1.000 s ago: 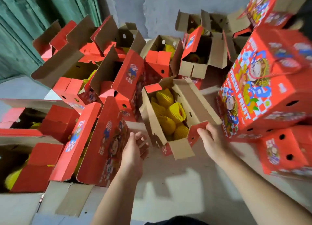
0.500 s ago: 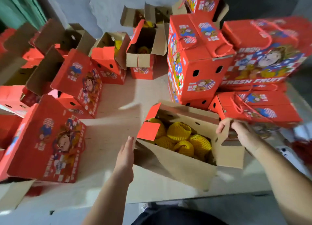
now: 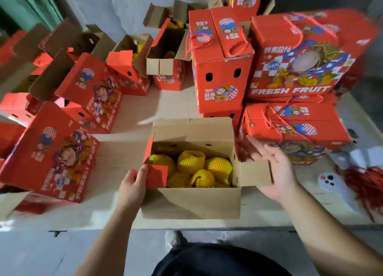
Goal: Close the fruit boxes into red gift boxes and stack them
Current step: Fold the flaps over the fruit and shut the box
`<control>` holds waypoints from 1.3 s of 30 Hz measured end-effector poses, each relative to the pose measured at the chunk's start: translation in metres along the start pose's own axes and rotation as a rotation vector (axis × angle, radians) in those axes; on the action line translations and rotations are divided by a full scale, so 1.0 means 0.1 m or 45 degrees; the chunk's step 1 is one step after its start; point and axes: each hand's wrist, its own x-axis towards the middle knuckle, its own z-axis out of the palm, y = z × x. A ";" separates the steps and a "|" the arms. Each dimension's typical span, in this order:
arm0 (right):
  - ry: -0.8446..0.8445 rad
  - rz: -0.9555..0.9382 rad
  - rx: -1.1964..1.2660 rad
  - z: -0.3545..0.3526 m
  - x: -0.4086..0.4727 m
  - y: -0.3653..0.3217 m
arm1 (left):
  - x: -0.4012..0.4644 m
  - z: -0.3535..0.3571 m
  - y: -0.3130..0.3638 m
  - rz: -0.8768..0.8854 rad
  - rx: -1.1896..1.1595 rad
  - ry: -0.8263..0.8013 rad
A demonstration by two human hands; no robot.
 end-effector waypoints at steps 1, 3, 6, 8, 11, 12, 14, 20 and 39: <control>-0.063 0.004 0.043 0.00 -0.07 0.04 | -0.04 0.00 -0.02 -0.013 0.062 0.020; -0.107 0.024 0.081 0.04 -0.12 0.13 | -0.11 0.04 0.00 0.075 0.167 0.076; -0.110 -0.015 0.070 0.19 -0.12 0.17 | -0.08 0.05 0.05 0.542 0.359 0.000; -0.114 -0.031 -0.033 0.25 -0.12 0.19 | -0.02 0.03 0.06 0.637 0.434 -0.081; -0.136 -0.154 -0.674 0.39 -0.13 0.23 | 0.05 0.04 0.05 0.602 0.449 -0.102; -0.133 -0.192 -0.820 0.44 -0.11 0.28 | 0.08 0.05 0.06 0.575 0.461 -0.107; -0.077 -0.428 -1.295 0.43 -0.03 0.42 | 0.19 0.08 0.11 0.484 0.435 -0.131; 0.194 -0.840 -1.893 0.34 0.12 0.68 | 0.24 0.20 0.37 0.394 0.452 0.017; 0.410 -0.683 -1.651 0.45 0.47 0.59 | 0.32 0.16 0.23 0.629 0.369 -0.100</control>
